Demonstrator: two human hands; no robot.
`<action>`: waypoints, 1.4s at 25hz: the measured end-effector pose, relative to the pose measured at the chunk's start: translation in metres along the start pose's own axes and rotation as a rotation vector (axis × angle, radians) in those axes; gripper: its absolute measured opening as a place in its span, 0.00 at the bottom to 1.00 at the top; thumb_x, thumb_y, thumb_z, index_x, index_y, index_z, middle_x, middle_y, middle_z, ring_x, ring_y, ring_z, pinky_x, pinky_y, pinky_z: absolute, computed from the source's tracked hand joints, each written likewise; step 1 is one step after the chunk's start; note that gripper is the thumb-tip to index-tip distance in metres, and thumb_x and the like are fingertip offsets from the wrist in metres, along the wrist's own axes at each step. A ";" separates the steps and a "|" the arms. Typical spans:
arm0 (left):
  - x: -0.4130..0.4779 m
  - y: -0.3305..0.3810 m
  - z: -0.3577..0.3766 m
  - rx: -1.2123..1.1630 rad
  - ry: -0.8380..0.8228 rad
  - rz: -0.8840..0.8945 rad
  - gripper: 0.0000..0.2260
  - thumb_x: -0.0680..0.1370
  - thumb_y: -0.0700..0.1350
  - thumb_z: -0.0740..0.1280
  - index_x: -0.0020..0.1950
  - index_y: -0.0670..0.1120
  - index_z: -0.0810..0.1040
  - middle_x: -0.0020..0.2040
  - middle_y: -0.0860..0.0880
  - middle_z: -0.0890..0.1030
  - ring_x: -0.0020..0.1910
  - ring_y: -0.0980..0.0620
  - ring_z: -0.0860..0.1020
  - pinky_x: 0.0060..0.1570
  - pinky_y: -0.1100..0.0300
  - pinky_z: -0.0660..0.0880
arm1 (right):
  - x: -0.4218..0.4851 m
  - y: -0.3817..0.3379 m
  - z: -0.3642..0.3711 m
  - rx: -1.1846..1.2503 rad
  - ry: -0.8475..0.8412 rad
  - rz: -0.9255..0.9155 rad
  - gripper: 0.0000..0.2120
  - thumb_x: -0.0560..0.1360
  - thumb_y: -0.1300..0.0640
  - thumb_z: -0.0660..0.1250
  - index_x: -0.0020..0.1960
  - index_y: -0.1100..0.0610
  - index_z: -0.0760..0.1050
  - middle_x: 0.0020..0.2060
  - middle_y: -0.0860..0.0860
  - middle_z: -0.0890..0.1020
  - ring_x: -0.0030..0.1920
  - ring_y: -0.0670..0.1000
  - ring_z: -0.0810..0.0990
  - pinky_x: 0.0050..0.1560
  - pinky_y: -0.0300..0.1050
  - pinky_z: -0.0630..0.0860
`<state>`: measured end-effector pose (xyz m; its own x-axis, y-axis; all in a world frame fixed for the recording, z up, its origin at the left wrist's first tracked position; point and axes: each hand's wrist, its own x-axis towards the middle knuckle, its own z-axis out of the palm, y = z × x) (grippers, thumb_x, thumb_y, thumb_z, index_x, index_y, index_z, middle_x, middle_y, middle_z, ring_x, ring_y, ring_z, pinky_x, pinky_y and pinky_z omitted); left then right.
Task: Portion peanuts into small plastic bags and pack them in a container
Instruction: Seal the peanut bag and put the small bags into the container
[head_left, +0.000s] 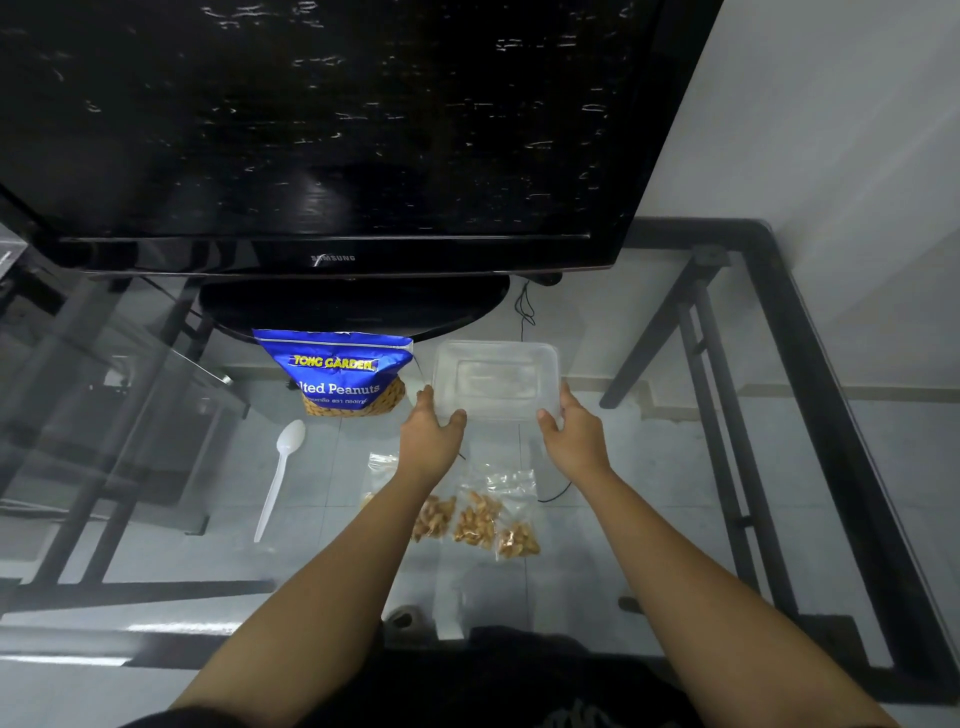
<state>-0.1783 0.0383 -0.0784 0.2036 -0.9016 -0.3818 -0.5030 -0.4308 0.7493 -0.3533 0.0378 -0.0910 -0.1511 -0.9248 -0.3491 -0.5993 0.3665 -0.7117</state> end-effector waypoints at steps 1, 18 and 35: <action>0.000 0.000 -0.001 -0.007 -0.004 -0.003 0.28 0.79 0.46 0.62 0.75 0.41 0.55 0.75 0.42 0.62 0.73 0.43 0.61 0.70 0.52 0.62 | -0.002 -0.001 -0.001 0.002 0.000 0.001 0.28 0.80 0.55 0.57 0.76 0.56 0.51 0.61 0.61 0.77 0.62 0.58 0.75 0.62 0.46 0.70; -0.011 0.009 -0.002 -0.682 0.066 0.086 0.13 0.78 0.40 0.64 0.63 0.46 0.72 0.45 0.50 0.77 0.45 0.54 0.78 0.53 0.58 0.76 | -0.012 -0.017 -0.034 0.756 0.209 -0.049 0.32 0.74 0.58 0.68 0.73 0.48 0.56 0.57 0.49 0.77 0.52 0.48 0.80 0.55 0.45 0.77; 0.030 -0.005 -0.005 0.160 0.203 0.066 0.14 0.79 0.38 0.60 0.65 0.37 0.72 0.56 0.36 0.78 0.54 0.39 0.77 0.52 0.54 0.74 | 0.018 0.053 -0.052 0.575 0.407 0.284 0.27 0.75 0.68 0.63 0.71 0.54 0.64 0.61 0.55 0.72 0.56 0.55 0.76 0.60 0.50 0.75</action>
<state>-0.1652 0.0132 -0.0905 0.3219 -0.9241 -0.2061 -0.6443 -0.3733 0.6675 -0.4287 0.0348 -0.1029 -0.5835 -0.7105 -0.3933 -0.0066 0.4884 -0.8726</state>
